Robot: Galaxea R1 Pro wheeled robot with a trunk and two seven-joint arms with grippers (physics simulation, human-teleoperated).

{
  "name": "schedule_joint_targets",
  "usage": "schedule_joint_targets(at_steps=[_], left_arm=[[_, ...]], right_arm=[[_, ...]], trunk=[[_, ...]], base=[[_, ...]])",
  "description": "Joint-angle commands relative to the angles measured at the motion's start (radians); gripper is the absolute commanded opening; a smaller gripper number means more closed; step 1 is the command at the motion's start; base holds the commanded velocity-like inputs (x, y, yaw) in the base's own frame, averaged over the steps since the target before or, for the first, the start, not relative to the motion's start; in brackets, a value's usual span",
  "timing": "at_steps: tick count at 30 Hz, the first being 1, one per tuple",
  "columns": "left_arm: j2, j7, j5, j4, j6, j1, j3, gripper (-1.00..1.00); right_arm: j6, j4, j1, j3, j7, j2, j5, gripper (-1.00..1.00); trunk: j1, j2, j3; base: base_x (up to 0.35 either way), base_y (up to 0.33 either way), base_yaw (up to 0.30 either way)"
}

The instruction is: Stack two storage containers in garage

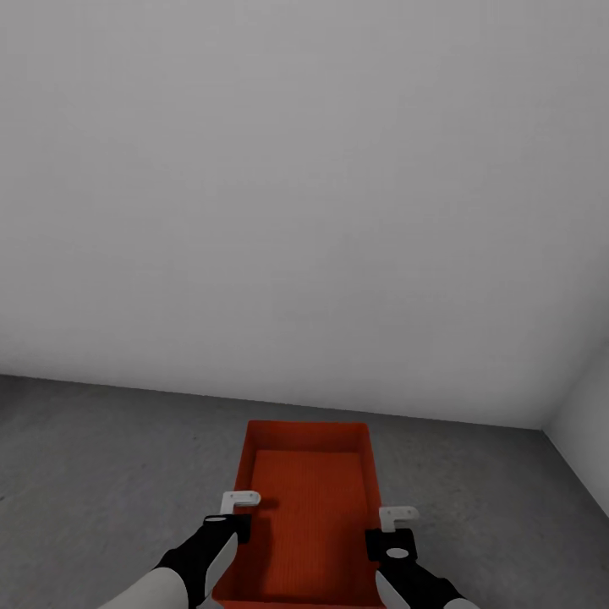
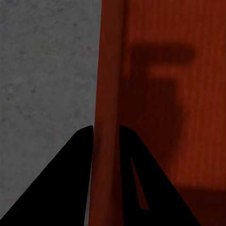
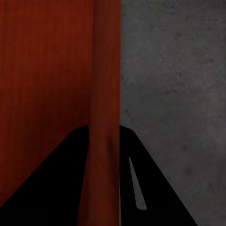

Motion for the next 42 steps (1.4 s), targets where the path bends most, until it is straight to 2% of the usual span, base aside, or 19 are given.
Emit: schedule_joint_targets(at_steps=[1, 16, 42], left_arm=[[0.002, 0.017, -0.028, -0.006, 0.009, -0.001, -0.004, -1.00], [0.001, 0.023, -0.028, -0.008, 0.011, -0.001, -0.004, -1.00], [0.001, 0.020, -0.028, -0.008, 0.016, -0.001, -0.002, -1.00]], right_arm=[[0.000, 0.020, -0.001, -0.002, -0.009, -0.001, -0.021, -1.00], [0.000, 0.020, -0.001, -0.001, -0.009, -0.003, -0.021, -1.00], [0.000, 0.020, -0.001, -0.003, -0.009, -0.002, -0.023, -1.00]], trunk=[[0.000, 0.000, -0.001], [0.000, 0.000, -0.001], [0.100, -0.182, -0.086]], base=[[0.000, 0.000, 0.000], [0.000, 0.000, 0.000], [0.000, 0.000, 0.000]])
